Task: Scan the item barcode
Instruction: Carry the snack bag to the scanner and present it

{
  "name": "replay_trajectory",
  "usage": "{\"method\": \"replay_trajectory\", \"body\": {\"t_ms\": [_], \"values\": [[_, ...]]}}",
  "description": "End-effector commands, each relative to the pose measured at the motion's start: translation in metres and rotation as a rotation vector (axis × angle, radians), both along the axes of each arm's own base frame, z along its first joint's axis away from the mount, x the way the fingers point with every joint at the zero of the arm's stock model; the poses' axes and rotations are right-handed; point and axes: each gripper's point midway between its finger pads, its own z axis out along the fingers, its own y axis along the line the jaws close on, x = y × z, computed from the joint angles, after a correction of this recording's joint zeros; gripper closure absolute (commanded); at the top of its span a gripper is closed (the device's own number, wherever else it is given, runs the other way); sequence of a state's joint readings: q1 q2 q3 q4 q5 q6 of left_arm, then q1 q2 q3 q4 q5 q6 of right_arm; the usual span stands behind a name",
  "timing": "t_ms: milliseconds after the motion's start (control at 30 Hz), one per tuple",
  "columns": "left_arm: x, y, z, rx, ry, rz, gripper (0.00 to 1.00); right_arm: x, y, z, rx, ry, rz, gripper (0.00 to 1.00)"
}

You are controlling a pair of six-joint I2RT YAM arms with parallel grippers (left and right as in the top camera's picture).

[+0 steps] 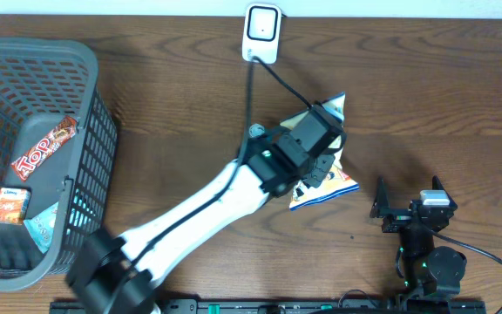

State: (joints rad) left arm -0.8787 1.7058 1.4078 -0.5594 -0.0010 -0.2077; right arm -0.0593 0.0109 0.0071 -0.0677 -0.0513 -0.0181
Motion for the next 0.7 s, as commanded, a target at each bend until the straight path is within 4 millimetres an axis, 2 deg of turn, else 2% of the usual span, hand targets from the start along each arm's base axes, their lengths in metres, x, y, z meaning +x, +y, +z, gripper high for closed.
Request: {"method": "replay_trajectory", "body": {"t_ms": [0,33,67,133,167,200,233,300,333,500,533,567,633,667], "values": [[0.016,0.007,-0.031,0.101,-0.015,0.025,0.92,0.000,0.001,-0.001,0.010,0.000,0.003,0.01],[0.017,0.007,-0.043,0.120,0.001,0.025,0.91,0.000,0.001,-0.001,0.010,0.000,0.003,0.01],[0.018,0.006,-0.054,0.140,0.017,0.025,0.83,0.000,0.001,-0.001,0.010,0.000,0.003,0.01],[0.018,0.006,-0.072,0.168,0.040,0.023,0.61,0.000,0.001,-0.001,0.010,0.000,0.003,0.01],[0.018,0.006,-0.078,0.178,0.049,0.022,0.42,0.000,0.001,-0.001,0.010,0.000,0.003,0.01],[0.017,0.006,-0.082,0.185,0.055,0.022,0.28,0.000,0.001,-0.001,0.010,0.000,0.003,0.01],[0.017,0.006,-0.083,0.186,0.056,0.022,0.19,0.000,0.001,-0.001,0.010,0.000,0.003,0.01],[0.018,0.006,-0.080,0.181,0.052,0.022,0.07,0.000,0.001,-0.001,0.010,0.000,0.003,0.01],[0.018,0.006,-0.077,0.176,0.047,0.022,0.06,0.000,0.001,-0.001,0.010,0.000,0.003,0.01],[0.021,0.002,-0.043,0.113,-0.006,0.026,0.06,0.000,0.001,-0.001,0.010,0.000,0.003,0.01],[0.022,0.001,-0.034,0.095,-0.020,0.026,0.09,0.000,0.001,-0.001,0.010,0.000,0.003,0.01],[0.023,0.000,-0.024,0.074,-0.040,0.029,0.19,0.000,0.001,-0.001,0.010,0.000,0.003,0.01],[0.033,0.002,-0.006,0.046,-0.099,0.058,0.64,0.000,0.001,-0.001,0.010,0.000,0.003,0.01],[0.039,0.003,0.000,0.037,-0.128,0.076,0.81,0.000,0.001,-0.001,0.010,0.000,0.003,0.01]]}}
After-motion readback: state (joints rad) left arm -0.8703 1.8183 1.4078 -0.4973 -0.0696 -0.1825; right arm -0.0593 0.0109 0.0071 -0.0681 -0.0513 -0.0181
